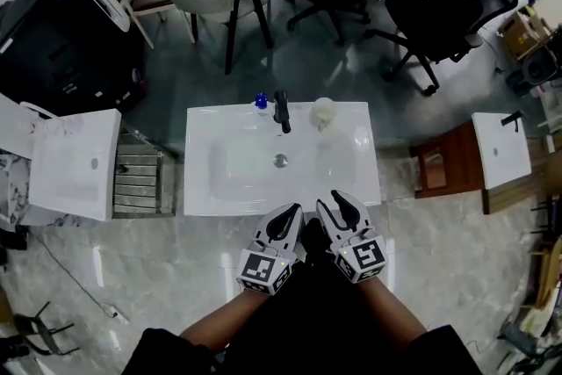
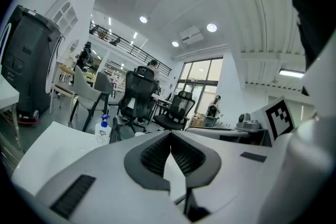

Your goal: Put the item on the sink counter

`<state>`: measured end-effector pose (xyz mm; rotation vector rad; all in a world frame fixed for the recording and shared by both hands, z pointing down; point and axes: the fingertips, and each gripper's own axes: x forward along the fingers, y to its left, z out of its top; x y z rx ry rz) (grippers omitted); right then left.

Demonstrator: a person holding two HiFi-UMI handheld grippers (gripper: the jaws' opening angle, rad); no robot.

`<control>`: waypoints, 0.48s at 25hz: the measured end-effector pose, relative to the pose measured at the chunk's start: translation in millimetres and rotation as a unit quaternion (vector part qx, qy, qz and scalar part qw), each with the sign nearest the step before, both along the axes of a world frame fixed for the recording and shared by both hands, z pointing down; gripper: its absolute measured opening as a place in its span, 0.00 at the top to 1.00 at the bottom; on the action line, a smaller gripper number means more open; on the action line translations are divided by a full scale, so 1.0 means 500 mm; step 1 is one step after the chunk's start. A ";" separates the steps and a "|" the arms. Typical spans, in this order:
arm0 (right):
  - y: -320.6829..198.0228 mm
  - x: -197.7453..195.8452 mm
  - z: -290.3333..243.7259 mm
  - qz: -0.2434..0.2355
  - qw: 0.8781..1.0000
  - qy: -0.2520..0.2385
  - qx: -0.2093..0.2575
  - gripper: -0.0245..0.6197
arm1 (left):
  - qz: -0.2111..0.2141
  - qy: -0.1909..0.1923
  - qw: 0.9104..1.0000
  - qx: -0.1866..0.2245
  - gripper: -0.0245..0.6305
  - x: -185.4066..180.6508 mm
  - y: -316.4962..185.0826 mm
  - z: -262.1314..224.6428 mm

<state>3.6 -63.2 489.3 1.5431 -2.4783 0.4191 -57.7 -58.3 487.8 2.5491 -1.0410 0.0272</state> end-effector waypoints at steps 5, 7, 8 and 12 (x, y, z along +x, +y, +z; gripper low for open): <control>0.039 -0.006 -0.013 0.001 1.000 -0.005 -0.005 0.73 | -0.016 0.000 1.000 0.020 0.94 -0.018 0.035 -0.028; 0.048 -0.005 -0.021 -0.004 1.000 -0.003 -0.002 0.73 | -0.021 -0.009 0.999 0.041 0.94 -0.015 0.052 -0.045; 0.051 -0.004 -0.029 -0.003 1.000 -0.003 0.004 0.73 | -0.021 -0.013 0.999 0.048 0.94 -0.011 0.061 -0.052; 0.074 -0.007 -0.070 -0.008 0.999 -0.010 0.041 0.79 | -0.028 -0.021 0.998 0.053 0.94 0.006 0.087 -0.065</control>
